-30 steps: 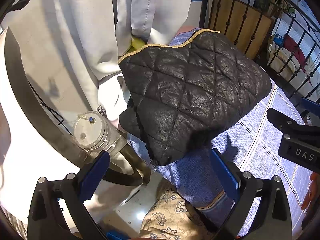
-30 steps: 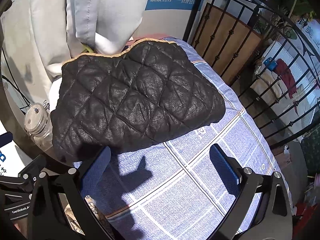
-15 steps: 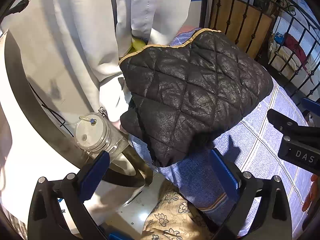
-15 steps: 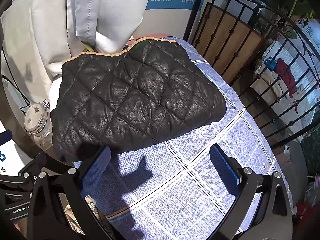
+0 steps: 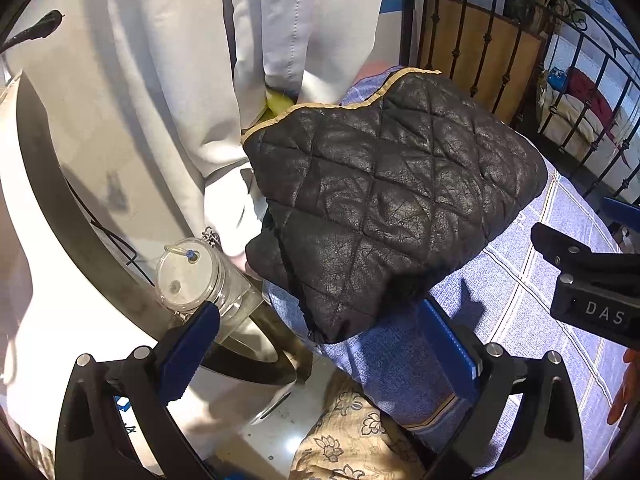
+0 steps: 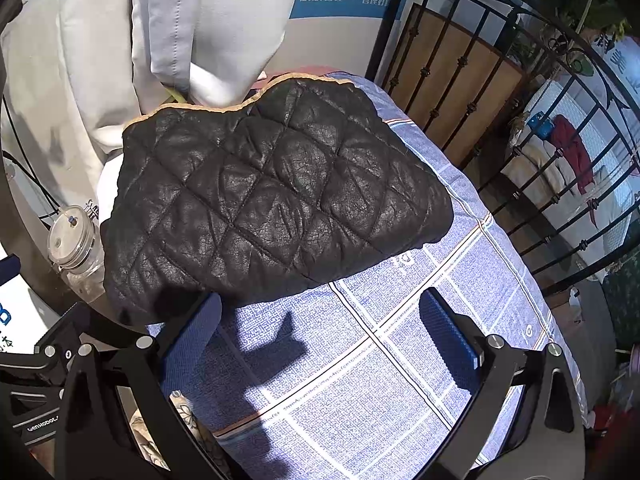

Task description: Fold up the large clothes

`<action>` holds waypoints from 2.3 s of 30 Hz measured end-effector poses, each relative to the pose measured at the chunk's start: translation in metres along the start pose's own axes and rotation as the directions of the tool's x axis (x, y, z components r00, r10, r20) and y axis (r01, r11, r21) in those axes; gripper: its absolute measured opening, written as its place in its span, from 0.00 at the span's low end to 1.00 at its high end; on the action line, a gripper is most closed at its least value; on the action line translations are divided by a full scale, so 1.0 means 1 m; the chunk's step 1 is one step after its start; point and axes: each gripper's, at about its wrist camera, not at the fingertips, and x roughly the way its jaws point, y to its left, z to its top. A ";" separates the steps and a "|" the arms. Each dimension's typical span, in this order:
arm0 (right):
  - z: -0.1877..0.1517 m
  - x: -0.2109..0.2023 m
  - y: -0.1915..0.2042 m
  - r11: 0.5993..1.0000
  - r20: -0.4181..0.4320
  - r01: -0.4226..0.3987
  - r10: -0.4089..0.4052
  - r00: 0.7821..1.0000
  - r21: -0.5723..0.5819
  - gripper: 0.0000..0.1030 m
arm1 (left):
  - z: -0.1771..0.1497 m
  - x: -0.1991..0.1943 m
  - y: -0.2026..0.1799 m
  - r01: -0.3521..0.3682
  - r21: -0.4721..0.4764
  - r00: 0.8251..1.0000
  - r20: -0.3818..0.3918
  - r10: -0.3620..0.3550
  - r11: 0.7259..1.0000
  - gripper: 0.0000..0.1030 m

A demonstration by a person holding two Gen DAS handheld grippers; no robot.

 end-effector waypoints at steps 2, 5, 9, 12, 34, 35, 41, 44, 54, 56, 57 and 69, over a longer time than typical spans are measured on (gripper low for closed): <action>0.000 0.000 0.000 1.000 -0.001 -0.001 0.001 1.000 0.000 0.95 | 0.000 0.000 0.000 0.001 -0.002 1.000 -0.003 -0.001 1.000 0.94; 0.000 0.001 0.001 1.000 -0.003 0.000 0.000 1.000 0.000 0.95 | -0.001 0.001 0.000 0.001 -0.001 1.000 -0.011 -0.001 1.000 0.94; 0.000 0.001 0.001 1.000 -0.003 -0.001 0.001 1.000 -0.001 0.95 | -0.002 0.001 0.000 0.009 -0.002 1.000 -0.017 -0.009 1.000 0.94; 0.000 0.001 0.001 1.000 -0.003 0.000 0.000 1.000 -0.001 0.95 | -0.001 0.002 0.000 0.013 -0.001 1.000 -0.020 -0.013 1.000 0.94; -0.001 0.002 0.002 1.000 -0.006 -0.002 0.002 1.000 -0.002 0.95 | -0.002 0.000 -0.001 0.015 0.003 1.000 -0.021 -0.015 1.000 0.94; -0.001 0.002 0.003 1.000 -0.007 -0.002 0.002 1.000 -0.003 0.95 | -0.002 0.000 -0.001 0.015 0.001 1.000 -0.021 -0.015 1.000 0.94; -0.002 0.002 0.004 1.000 -0.007 -0.002 0.002 1.000 -0.005 0.95 | -0.002 -0.001 -0.001 0.015 0.002 1.000 -0.022 -0.015 1.000 0.94; -0.001 0.002 0.004 1.000 -0.007 -0.002 0.002 1.000 -0.004 0.95 | -0.002 -0.001 -0.001 0.014 0.000 1.000 -0.021 -0.014 1.000 0.94; -0.001 0.002 0.004 1.000 -0.007 -0.004 0.003 1.000 -0.003 0.95 | -0.003 -0.001 -0.002 0.014 0.002 1.000 -0.019 -0.014 1.000 0.94; 0.000 0.002 0.004 1.000 -0.007 -0.002 0.002 1.000 -0.003 0.95 | -0.004 -0.001 -0.002 0.013 0.001 1.000 -0.019 -0.013 1.000 0.94; -0.001 0.002 0.004 1.000 -0.007 -0.003 0.003 1.000 -0.004 0.95 | -0.004 -0.002 -0.002 0.014 0.000 1.000 -0.020 -0.014 1.000 0.94; -0.003 0.003 0.005 1.000 -0.010 -0.005 0.005 1.000 -0.009 0.95 | -0.003 0.000 -0.003 0.014 0.005 1.000 -0.021 -0.014 1.000 0.94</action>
